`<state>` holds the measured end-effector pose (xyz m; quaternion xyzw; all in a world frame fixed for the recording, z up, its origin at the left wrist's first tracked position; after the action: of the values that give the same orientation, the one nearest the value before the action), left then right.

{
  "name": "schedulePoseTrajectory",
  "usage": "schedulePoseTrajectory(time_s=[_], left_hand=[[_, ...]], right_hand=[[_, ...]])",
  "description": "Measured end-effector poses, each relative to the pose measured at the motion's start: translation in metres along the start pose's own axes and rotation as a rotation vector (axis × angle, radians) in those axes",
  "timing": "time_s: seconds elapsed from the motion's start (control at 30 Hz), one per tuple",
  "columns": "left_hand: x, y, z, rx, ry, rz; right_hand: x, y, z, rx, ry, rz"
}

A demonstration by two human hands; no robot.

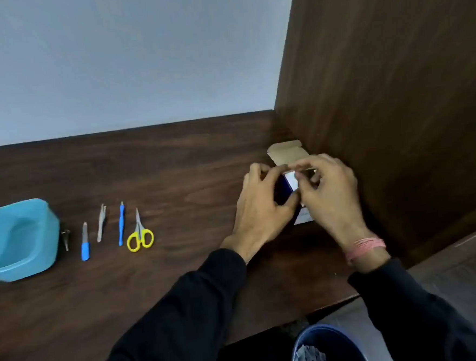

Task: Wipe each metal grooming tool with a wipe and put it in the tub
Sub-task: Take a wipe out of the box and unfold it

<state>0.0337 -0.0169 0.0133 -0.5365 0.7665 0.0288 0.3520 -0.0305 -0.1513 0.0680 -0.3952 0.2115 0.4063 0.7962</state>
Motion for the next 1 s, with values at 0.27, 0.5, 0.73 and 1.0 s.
schedulePoseTrajectory(time_s=[0.27,0.5,0.73,1.0], left_hand=[[0.031,-0.015,-0.009,-0.16,-0.05,0.079],[0.035,0.003,0.0,-0.215,0.302,-0.015],[0.034,0.017,0.01,-0.199,0.385,-0.094],[0.034,0.017,0.013,-0.199,0.406,-0.112]], right_hand=[[-0.019,-0.019,-0.054,0.216,0.235,0.248],[-0.008,-0.029,-0.057,0.272,0.226,0.425],[0.003,-0.03,-0.053,0.294,0.301,0.56],[0.011,-0.032,-0.054,0.244,0.433,0.6]])
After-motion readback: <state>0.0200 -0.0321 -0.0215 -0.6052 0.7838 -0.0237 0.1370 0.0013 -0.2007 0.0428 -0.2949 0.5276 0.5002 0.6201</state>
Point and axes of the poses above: each hand's wrist, its own y-axis away from the middle knuckle, its own x-axis out of the palm, z = x × y, the point moved 4 cm from there along -y, towards the middle knuckle, and after that the axes turned 2 degrees about -y, right-handed, at the moved point
